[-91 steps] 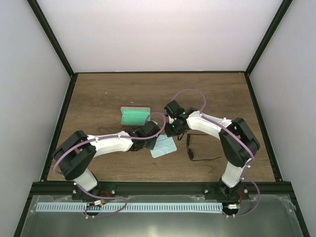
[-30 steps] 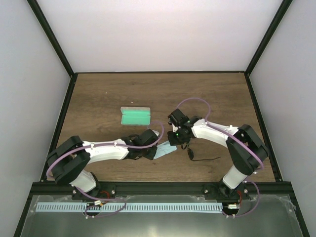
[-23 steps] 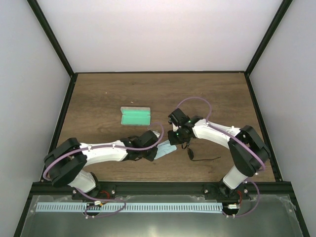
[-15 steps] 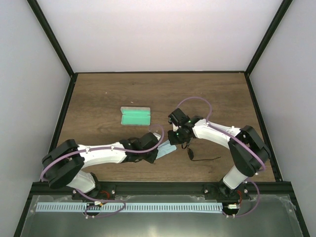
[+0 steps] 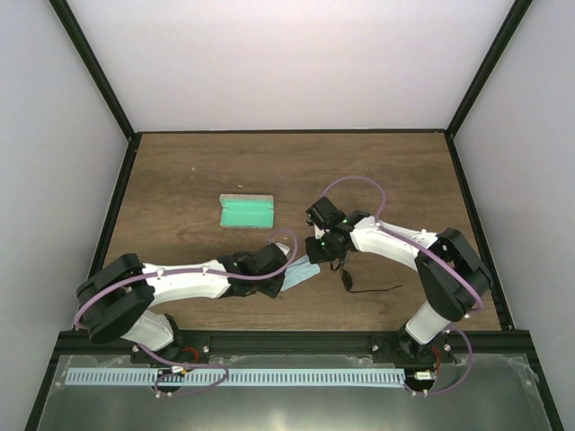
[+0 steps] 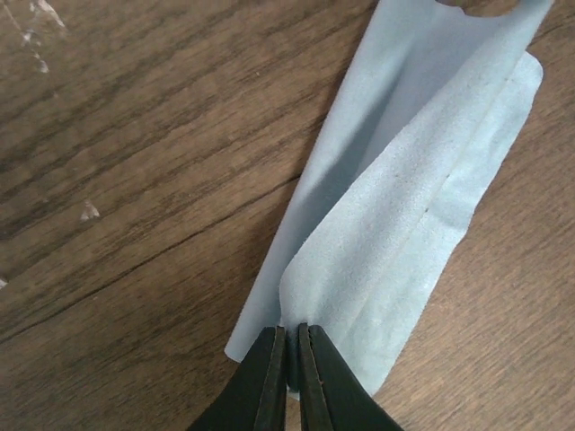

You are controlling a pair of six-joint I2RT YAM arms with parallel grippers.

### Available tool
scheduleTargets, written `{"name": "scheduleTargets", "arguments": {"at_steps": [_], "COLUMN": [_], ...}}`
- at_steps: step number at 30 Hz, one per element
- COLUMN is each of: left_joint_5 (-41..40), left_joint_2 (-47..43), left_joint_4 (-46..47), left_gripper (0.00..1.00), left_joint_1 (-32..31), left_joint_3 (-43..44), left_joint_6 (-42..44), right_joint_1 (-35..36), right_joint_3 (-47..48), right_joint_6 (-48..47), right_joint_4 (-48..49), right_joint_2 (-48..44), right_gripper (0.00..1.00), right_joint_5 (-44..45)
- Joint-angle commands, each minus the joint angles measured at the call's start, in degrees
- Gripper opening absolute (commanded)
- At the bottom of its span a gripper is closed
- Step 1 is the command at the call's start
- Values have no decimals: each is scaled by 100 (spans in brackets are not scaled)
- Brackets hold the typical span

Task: Organize the sunglasses
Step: Fold the glasses cleaning cloth at the center of the board.

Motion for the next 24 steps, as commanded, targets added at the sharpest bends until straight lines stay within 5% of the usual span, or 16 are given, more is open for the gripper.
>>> {"name": "scheduleTargets", "arguments": {"at_steps": [1, 10, 15, 20, 24], "left_joint_5": [-310, -121, -90, -253, -288], "left_joint_2": [134, -115, -392, -832, -943], "left_joint_4": [-103, -61, 2, -6, -7], "left_gripper": [8, 11, 27, 45, 48], "left_joint_1": [-28, -29, -26, -18, -19], "left_joint_3": [227, 187, 7, -140, -165], "left_joint_6": [-43, 34, -20, -146, -180], "right_joint_1": [36, 36, 36, 36, 96], "right_joint_3": [164, 74, 128, 266, 290], "right_joint_6": [44, -30, -25, -34, 22], "right_joint_4": [-51, -80, -75, -49, 123], "right_joint_2": [-79, -132, -166, -141, -24], "right_gripper": [1, 1, 13, 16, 16], "right_joint_5": [55, 68, 65, 0, -231]}}
